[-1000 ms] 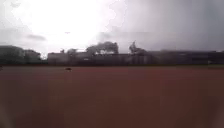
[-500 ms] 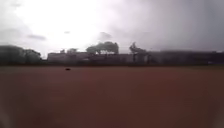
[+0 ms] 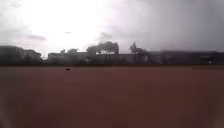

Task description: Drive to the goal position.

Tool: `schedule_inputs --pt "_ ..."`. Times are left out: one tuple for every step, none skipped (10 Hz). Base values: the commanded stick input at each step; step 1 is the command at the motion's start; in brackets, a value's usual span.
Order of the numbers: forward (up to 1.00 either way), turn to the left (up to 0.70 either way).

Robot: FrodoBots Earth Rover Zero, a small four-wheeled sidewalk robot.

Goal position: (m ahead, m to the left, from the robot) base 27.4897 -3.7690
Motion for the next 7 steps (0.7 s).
schedule_inputs --pt "0.5 0.0" --pt "0.5 0.0" --pt "0.5 0.0" --pt "0.5 0.0" --pt "0.5 0.0" --pt "0.5 0.0" --pt "0.5 0.0"
